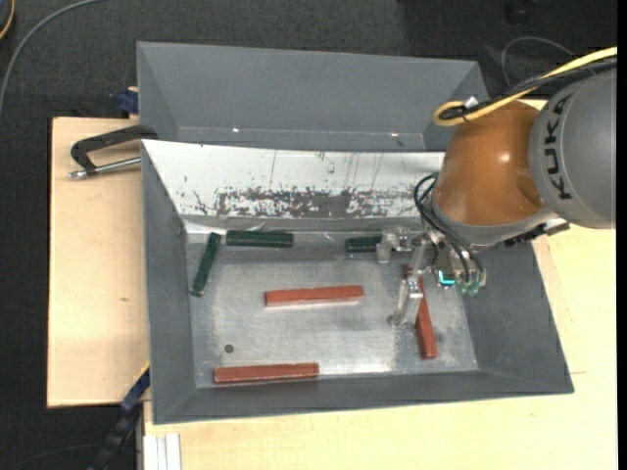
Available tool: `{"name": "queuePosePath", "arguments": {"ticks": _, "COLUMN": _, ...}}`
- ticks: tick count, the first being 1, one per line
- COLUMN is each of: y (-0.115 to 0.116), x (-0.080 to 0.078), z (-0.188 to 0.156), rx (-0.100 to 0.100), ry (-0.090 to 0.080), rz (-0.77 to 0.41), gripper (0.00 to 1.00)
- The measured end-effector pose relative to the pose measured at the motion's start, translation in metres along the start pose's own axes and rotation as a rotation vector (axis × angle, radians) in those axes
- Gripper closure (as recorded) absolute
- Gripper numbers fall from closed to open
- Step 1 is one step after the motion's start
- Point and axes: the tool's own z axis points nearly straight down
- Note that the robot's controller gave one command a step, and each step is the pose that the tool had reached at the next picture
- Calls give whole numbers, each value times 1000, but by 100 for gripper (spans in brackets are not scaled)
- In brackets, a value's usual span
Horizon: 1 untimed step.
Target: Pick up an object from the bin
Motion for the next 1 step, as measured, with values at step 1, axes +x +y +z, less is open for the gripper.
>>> {"name": "queuePosePath", "arguments": {"ticks": 1, "y": 58, "x": -4, "z": 61, "rx": 0, "ry": -6, "rz": -215, "gripper": 0}}
